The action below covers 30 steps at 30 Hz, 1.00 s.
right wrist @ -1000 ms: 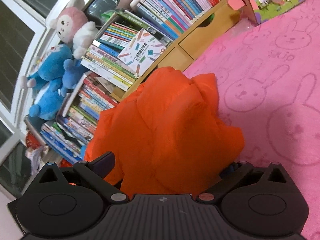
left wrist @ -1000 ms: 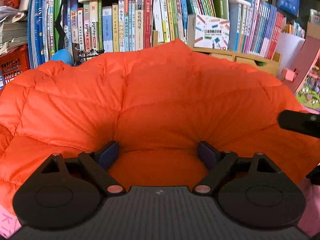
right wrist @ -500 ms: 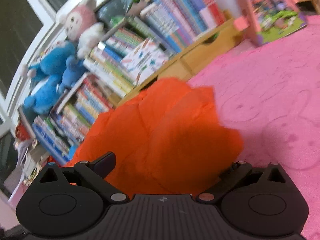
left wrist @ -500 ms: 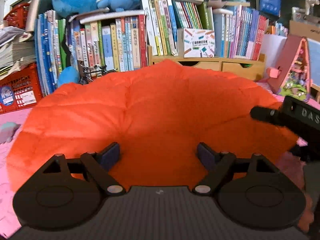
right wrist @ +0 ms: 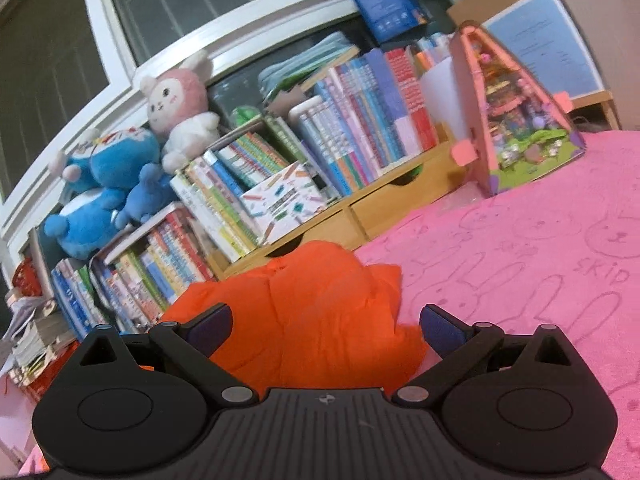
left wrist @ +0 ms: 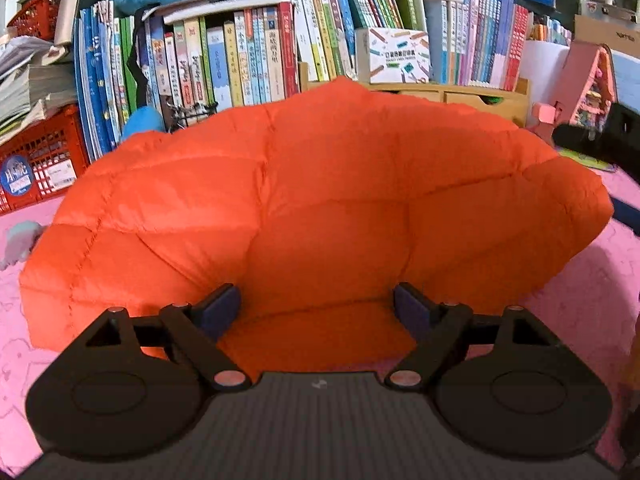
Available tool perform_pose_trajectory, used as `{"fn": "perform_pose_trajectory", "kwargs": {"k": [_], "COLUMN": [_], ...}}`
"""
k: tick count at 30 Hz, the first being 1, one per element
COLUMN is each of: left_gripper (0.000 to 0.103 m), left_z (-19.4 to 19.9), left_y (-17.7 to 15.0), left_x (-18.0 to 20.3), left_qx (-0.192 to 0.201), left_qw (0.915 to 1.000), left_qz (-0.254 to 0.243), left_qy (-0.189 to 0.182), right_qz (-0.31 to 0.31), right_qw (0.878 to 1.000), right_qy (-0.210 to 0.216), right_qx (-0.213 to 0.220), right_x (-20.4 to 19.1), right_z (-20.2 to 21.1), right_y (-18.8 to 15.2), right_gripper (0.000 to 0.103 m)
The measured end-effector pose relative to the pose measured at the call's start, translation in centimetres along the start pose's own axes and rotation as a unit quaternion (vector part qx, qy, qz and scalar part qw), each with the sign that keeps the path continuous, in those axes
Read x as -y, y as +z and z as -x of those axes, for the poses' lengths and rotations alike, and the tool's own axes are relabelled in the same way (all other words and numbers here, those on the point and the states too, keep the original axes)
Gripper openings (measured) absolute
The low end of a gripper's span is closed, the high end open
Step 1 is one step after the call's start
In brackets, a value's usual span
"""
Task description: Fold clothes
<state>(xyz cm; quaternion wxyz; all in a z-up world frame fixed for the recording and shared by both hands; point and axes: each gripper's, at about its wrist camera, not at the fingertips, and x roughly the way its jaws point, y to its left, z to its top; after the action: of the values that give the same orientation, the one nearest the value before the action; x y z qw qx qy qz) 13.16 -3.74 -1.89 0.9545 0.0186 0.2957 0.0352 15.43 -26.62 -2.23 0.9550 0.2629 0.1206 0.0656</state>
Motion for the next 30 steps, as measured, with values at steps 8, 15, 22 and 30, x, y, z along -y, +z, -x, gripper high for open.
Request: {"fn": "perform_pose_trajectory", "kwargs": {"k": [8,15,22,30], "left_gripper": [0.077,0.077,0.082,0.082], "left_z": [4.1,-3.0,-6.9,-7.3], "left_y": [3.1,7.3,4.8,4.5], "left_x": [-3.2,-4.5,-7.1,-8.7], "left_qx": [0.099,0.118,0.079,0.057], "left_qw": [0.9941,0.9813,0.9873,0.9918], "left_qz": [-0.012,-0.111,-0.086,-0.067], "left_qy": [0.042,0.103,0.108,0.093], "right_qz": [0.176,0.396,0.429,0.432], "right_qw": [0.982,0.913,0.898,0.896], "right_qy": [-0.013,0.087,0.053,0.014], "right_qx": [0.068,0.040,-0.075,-0.099], "right_x": [-4.1,-12.3,-11.5,-8.6], "right_z": [0.3,-5.4,-11.4,-12.8], "right_y": [0.4,-0.6,-4.2,-3.5], "right_gripper": [0.103,0.102,0.102,0.102]}}
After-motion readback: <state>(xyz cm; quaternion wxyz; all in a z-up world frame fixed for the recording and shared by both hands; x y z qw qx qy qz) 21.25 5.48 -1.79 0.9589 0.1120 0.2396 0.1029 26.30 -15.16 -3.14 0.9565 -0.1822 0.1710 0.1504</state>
